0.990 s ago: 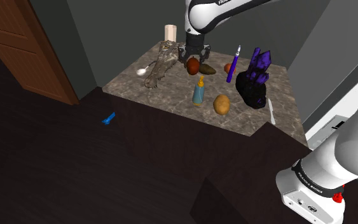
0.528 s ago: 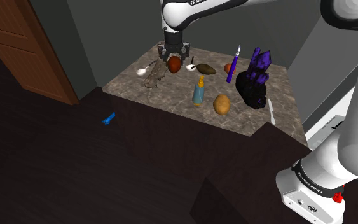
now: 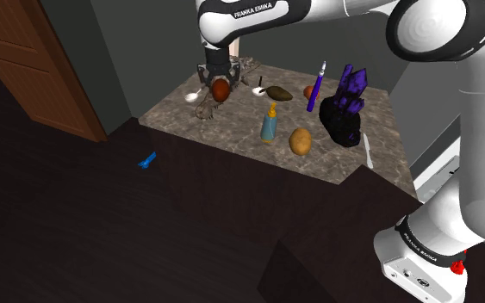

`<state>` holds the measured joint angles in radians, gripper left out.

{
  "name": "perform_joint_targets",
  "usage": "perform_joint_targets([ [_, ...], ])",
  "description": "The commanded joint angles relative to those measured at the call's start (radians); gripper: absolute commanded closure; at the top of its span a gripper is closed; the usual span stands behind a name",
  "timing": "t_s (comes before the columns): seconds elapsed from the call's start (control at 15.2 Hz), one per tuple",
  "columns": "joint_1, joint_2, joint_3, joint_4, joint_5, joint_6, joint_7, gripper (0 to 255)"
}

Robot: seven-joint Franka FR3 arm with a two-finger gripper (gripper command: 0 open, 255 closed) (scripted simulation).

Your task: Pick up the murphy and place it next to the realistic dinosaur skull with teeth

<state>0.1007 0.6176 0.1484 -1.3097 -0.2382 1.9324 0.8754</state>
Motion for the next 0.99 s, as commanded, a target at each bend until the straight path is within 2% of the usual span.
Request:
perform_joint_targets([
  [0.0, 0.001, 0.011, -0.001, -0.007, -0.003, 0.019, 0.005, 255],
  [0.92, 0.002, 0.079, -0.011, -0.086, -0.022, 0.163, 0.032, 255],
])
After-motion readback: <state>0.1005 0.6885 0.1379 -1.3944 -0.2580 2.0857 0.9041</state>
